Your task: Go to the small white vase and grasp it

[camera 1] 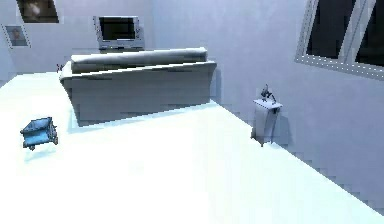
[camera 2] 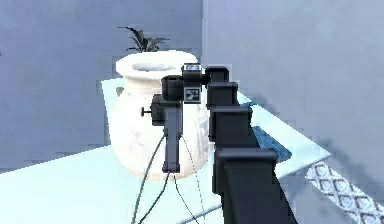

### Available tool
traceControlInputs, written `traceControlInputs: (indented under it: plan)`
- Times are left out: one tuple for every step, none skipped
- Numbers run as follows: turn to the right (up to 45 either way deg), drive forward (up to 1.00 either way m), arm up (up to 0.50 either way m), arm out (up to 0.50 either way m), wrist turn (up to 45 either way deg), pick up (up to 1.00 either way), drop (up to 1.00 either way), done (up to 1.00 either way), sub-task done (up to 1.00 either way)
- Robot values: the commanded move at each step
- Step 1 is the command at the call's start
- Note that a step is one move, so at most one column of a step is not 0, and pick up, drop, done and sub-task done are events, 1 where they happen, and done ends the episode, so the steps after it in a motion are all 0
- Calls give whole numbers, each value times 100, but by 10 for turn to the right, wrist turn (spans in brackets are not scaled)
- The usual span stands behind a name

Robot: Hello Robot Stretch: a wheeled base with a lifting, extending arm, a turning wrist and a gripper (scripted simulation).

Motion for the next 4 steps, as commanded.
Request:
traceControlInputs:
  plan:
    - [0, 0, 0, 0, 450, 0, 0, 0, 0]
    - [0, 0, 0, 0, 450, 0, 0, 0, 0]
    - [0, 0, 0, 0, 450, 0, 0, 0, 0]
    - [0, 0, 0, 0, 270, 0, 0, 0, 0]
